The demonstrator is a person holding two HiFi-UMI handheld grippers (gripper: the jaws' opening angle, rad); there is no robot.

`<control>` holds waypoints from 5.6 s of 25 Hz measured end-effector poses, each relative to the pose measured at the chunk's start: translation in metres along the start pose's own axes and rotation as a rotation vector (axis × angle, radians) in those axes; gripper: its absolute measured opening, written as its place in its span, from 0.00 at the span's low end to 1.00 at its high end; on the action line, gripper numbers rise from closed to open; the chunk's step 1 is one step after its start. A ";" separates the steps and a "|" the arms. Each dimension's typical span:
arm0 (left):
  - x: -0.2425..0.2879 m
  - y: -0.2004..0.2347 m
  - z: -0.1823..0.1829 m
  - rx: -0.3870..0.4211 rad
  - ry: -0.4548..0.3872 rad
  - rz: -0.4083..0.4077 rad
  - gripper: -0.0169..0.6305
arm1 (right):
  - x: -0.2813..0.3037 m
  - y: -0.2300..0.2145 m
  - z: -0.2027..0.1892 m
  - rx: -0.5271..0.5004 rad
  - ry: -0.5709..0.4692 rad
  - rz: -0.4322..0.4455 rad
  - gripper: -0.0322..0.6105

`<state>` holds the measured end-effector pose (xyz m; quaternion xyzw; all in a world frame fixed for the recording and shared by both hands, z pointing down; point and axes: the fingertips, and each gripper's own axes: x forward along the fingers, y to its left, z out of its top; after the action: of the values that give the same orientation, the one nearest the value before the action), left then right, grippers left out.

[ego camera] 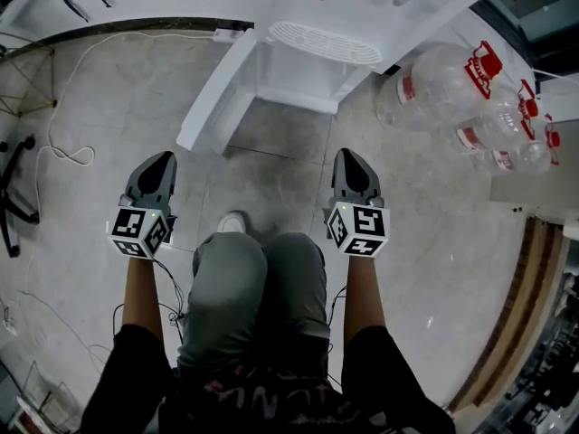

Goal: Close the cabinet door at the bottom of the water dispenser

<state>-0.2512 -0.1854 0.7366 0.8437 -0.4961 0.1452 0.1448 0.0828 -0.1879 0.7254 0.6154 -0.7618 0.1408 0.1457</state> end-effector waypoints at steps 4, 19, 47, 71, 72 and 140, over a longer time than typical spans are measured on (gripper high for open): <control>0.012 0.001 -0.017 0.039 0.001 -0.013 0.05 | 0.007 -0.007 -0.027 -0.001 0.007 0.008 0.07; 0.059 0.011 -0.076 0.102 0.034 -0.169 0.26 | 0.026 -0.027 -0.118 0.019 0.046 0.004 0.07; 0.119 -0.175 -0.063 0.244 -0.062 -0.572 0.18 | -0.024 -0.099 -0.162 0.028 0.065 -0.135 0.07; 0.322 -0.265 -0.023 0.336 -0.074 -0.723 0.20 | -0.040 -0.183 -0.193 0.070 0.097 -0.304 0.07; 0.331 -0.263 -0.021 0.340 -0.071 -0.711 0.20 | -0.041 -0.186 -0.194 0.078 0.097 -0.312 0.07; -0.043 -0.272 0.360 0.131 -0.010 -0.370 0.05 | -0.268 -0.071 0.268 0.158 0.025 -0.167 0.07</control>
<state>0.0047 -0.1642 0.3633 0.9288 -0.3229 0.1440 0.1114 0.1928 -0.0674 0.3763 0.6845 -0.6925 0.1953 0.1173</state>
